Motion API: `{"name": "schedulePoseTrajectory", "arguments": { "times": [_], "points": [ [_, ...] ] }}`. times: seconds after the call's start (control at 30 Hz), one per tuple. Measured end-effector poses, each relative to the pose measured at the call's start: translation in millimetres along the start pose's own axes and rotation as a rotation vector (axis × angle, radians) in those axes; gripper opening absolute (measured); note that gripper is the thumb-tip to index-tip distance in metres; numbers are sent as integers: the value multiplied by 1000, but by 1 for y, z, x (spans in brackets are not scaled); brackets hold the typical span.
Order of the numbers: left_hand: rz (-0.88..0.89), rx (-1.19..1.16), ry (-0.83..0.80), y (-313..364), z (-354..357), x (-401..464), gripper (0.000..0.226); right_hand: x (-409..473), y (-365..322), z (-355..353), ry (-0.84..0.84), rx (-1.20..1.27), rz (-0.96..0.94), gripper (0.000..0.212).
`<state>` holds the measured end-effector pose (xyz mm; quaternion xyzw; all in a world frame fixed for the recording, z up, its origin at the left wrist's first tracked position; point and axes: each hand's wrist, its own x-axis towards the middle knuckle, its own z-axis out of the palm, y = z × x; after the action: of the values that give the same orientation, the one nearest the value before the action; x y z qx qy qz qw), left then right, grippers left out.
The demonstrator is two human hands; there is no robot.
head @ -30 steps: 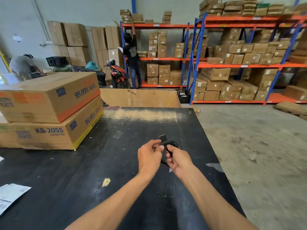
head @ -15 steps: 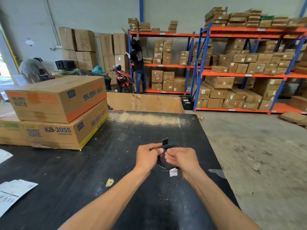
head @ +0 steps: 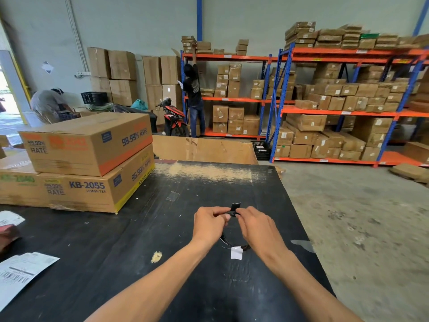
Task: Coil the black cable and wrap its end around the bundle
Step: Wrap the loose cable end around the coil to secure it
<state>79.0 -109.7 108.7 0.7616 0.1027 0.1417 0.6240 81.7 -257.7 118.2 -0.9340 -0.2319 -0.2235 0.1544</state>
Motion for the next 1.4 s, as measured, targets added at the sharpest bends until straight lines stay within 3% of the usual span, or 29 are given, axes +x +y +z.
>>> {"name": "schedulePoseTrajectory", "arguments": {
  "times": [0.13,0.4,0.5,0.6,0.77,0.9,1.03,1.2,1.4],
  "points": [
    [130,141,-36,0,1,-2,22,-2,7,-13,114,15,-54,14],
    [226,192,-97,-4,-4,2,22,15,14,-18,-120,199,70,11],
    [216,204,-129,-8,-7,5,21,20,14,-14,-164,340,166,32],
    [150,118,-177,-13,-9,6,27,23,15,-6,-207,304,254,24],
    [-61,-76,-344,-12,-18,4,63,19,23,3,-91,384,458,23],
    [-139,-168,-533,-23,-23,-1,46,17,39,7,-8,577,653,21],
    [-205,-190,-409,-33,-17,-1,37,11,56,16,-75,800,803,15],
    [-407,-290,-421,-46,-2,4,34,-4,81,30,-127,748,864,14],
    [-511,-175,-325,-59,32,13,25,-26,112,53,-178,659,919,18]
  ]
}}
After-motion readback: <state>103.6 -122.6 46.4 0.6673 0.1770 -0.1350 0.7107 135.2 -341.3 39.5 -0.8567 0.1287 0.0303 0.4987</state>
